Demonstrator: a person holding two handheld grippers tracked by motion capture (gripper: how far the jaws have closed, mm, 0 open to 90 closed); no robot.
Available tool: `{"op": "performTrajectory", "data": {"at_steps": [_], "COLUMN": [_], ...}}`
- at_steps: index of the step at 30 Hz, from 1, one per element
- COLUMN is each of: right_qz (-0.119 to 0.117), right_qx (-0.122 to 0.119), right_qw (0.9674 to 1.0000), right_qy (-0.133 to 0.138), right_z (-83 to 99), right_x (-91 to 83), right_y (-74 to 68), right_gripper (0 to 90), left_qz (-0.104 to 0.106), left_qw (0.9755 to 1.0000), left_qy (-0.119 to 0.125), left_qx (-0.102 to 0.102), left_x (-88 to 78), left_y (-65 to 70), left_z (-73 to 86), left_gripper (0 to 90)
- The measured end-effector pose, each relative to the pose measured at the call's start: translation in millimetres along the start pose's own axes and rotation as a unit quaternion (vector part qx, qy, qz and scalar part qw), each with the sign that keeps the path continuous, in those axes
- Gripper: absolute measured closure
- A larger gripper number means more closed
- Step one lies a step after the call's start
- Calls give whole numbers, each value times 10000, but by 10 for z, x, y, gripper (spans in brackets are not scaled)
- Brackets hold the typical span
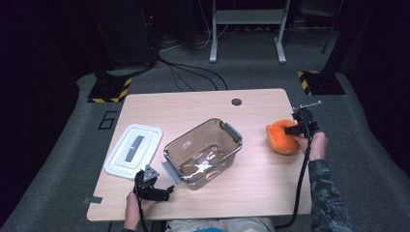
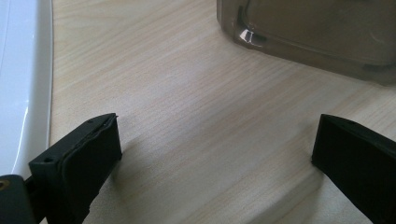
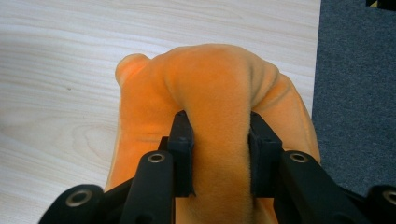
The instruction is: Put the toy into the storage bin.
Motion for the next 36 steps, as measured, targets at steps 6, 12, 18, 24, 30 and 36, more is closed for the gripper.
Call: {"op": "performTrajectory", "data": {"at_steps": [6,12,18,24,30,36], "right_qz": [29,-33,-119,-142,-179,-242], "right_qx": [-30,-109,-306,-448,-517,-605], "right_qw": [10000,9999,9994,9988,9983,9976], "right_qy": [9,47,89,163,198,221], "right_z": [-50,-98,-153,-213,-260,-315], "right_x": [-70,-154,-235,-326,-392,-487], "right_y": [-16,-116,-236,-369,-456,-559], "right_gripper": [676,674,669,668,666,664], "left_qz": [2,0,10,15,1,1], "left_qw": [10000,10000,10000,10000,10000,10000], "left_qy": [13,-11,2,-1,10,9], "left_qx": [-17,16,-9,-10,-14,-14], "left_x": [1,-2,-1,-1,0,0], "left_y": [2,-2,2,2,1,0], "left_z": [-3,2,-1,0,-2,-2], "left_gripper": [9,9,10,10,10,10]}}
Point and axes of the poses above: each handheld gripper's, and its own axes: x roughly forward along the jaws, z roughly out of its underside, y roughly to its right, the point moved 10 cm from there along x, roughly forward along the jaws, and after that the axes turned 15 degrees about -y, right-handed, at the moved point
